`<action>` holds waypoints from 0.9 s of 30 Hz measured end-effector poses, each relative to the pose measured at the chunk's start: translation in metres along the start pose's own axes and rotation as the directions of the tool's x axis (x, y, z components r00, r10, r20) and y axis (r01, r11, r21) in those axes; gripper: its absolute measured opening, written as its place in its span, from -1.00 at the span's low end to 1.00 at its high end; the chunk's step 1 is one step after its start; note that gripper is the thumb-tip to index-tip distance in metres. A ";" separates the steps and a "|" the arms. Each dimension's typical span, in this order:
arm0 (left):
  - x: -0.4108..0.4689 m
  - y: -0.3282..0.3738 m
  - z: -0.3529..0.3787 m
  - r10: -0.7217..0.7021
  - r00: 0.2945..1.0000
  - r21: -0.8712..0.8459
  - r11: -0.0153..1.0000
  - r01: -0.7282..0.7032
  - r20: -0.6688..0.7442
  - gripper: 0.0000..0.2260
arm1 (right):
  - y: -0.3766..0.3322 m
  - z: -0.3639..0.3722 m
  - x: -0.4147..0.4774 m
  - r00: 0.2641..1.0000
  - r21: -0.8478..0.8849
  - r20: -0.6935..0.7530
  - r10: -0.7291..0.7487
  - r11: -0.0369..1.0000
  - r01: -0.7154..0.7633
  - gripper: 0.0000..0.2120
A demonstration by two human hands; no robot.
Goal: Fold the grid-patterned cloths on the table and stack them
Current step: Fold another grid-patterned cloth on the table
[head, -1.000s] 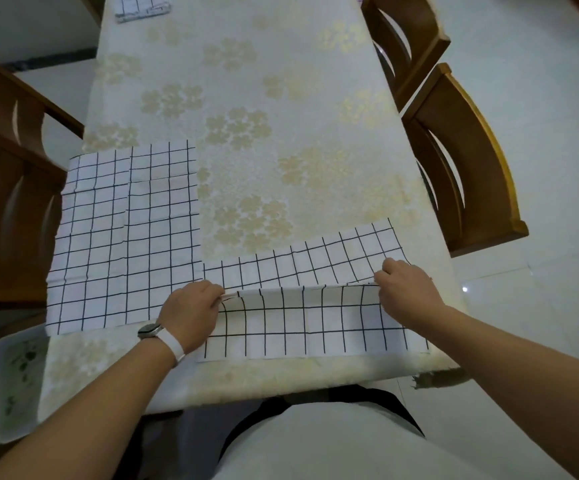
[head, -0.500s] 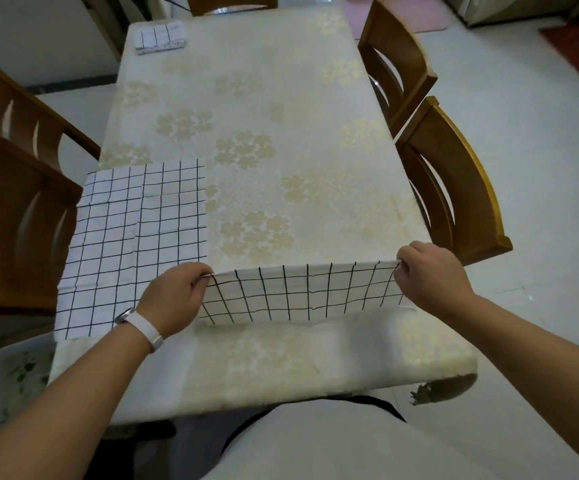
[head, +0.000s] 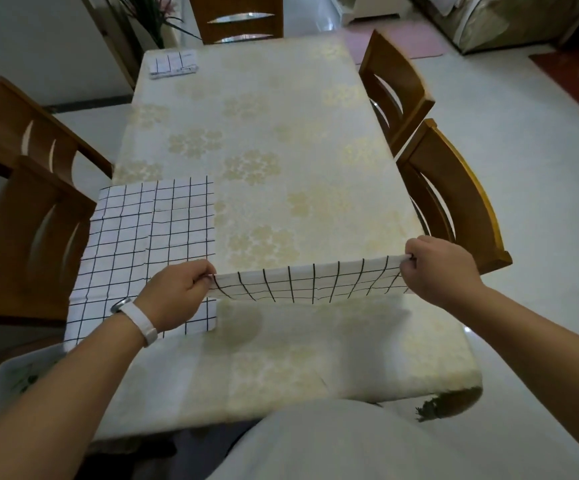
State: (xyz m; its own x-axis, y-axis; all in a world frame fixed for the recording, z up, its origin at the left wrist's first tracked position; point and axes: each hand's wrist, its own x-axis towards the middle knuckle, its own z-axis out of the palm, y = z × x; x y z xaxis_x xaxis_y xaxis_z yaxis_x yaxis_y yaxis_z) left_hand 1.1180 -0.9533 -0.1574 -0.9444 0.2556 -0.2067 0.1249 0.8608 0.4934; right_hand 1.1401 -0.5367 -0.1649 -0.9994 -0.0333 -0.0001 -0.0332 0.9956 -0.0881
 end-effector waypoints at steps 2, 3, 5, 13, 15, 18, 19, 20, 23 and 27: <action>0.001 -0.002 0.003 -0.026 0.998 -0.006 1.000 0.026 0.054 -0.82 | 0.000 0.005 0.002 0.999 -0.015 0.036 0.015 1.000 -0.014 -0.82; 0.003 -0.002 0.004 -0.036 0.997 -0.001 0.999 0.036 0.072 -0.82 | 0.000 0.007 0.004 0.998 -0.022 0.053 0.022 1.000 -0.021 -0.82; 0.008 -0.001 0.006 -0.051 0.995 0.032 0.998 0.049 0.087 -0.83 | 0.001 0.010 0.009 0.996 -0.029 0.086 0.033 0.999 -0.030 -0.81; 0.062 -0.011 0.020 -0.175 0.979 0.095 0.982 0.165 0.100 -0.81 | 0.005 0.032 0.057 0.985 -0.092 0.174 0.001 0.996 0.015 -0.83; 0.076 -0.016 0.025 -0.191 0.975 0.141 0.974 0.175 0.114 -0.81 | 0.006 0.042 0.073 0.981 -0.116 0.193 -0.012 0.993 0.035 -0.84; 0.099 -0.023 0.034 -0.215 0.968 0.201 0.962 0.186 0.132 -0.82 | 0.005 0.057 0.099 0.967 -0.147 0.256 -0.011 0.988 0.050 -0.84; 0.105 -0.025 0.037 -0.223 0.966 0.217 0.957 0.191 0.131 -0.82 | 0.005 0.061 0.107 0.962 -0.145 0.272 -0.006 0.988 0.047 -0.83; 0.111 -0.028 0.039 -0.230 0.965 0.230 0.953 0.197 0.125 -0.82 | 0.004 0.066 0.115 0.961 -0.143 0.278 -0.003 0.989 0.044 -0.82; 0.127 -0.035 0.044 -0.258 0.961 0.265 0.938 0.223 0.103 -0.81 | 0.001 0.078 0.134 0.956 -0.158 0.293 0.011 0.987 0.037 -0.82; 0.147 -0.046 0.052 -0.280 0.955 0.298 0.924 0.239 0.103 -0.81 | 0.001 0.095 0.152 0.944 -0.182 0.330 -0.011 0.980 0.075 -0.82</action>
State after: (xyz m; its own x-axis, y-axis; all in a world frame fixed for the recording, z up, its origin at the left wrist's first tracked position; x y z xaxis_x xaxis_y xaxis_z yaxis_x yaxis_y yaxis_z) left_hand 0.9891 -0.9326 -0.2541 -0.9052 0.0484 -0.4223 -0.0195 0.9877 0.1550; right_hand 0.9888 -0.5496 -0.2595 -0.9421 -0.0716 -0.3275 -0.1082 0.9896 0.0949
